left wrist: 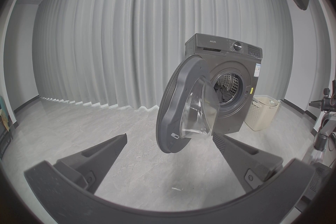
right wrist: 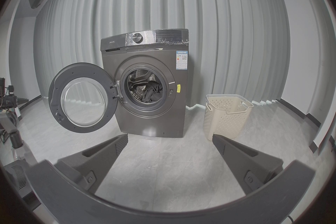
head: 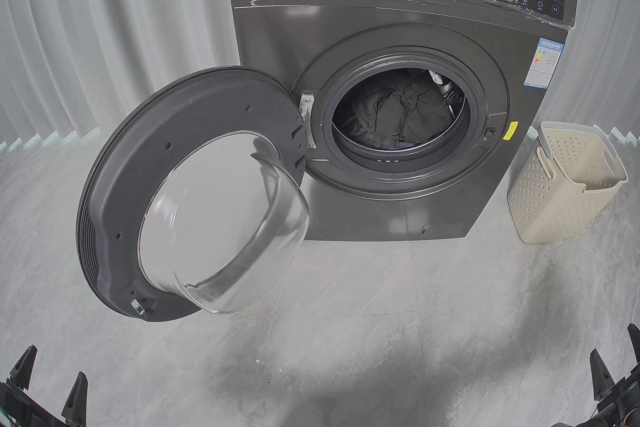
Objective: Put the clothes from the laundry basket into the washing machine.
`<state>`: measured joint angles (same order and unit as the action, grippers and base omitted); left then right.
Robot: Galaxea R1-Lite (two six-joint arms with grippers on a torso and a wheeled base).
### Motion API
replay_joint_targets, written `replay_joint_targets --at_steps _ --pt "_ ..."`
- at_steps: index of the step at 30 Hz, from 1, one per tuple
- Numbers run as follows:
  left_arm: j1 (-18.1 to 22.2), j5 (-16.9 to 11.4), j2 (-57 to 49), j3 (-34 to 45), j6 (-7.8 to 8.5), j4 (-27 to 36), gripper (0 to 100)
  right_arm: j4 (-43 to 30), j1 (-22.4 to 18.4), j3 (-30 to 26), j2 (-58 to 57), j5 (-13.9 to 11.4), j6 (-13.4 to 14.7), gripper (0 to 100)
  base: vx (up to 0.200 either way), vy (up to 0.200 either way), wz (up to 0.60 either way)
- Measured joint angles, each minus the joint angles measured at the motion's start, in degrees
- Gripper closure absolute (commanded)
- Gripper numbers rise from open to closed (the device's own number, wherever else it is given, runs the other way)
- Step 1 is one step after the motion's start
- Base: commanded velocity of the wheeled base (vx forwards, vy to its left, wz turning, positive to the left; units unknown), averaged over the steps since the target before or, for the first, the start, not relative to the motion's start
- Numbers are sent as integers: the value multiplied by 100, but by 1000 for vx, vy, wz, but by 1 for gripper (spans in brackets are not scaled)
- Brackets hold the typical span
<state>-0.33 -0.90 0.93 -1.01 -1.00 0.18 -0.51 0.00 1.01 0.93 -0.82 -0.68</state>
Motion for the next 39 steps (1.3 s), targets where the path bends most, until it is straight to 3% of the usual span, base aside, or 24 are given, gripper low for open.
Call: replay_joint_targets --at_steps 15,24,34,39 --pt "0 0 0 0 -9 0 0 -2 7 0 0 -13 0 0 0 0 40" --pt "-2 9 0 0 -4 0 0 -2 2 0 0 -29 0 0 0 200 0" --pt "2 37 0 0 87 -2 0 -2 0 0 0 -29 0 0 0 60 0" --pt "17 6 0 0 263 -69 0 -4 5 0 0 -29 11 0 0 0 0"
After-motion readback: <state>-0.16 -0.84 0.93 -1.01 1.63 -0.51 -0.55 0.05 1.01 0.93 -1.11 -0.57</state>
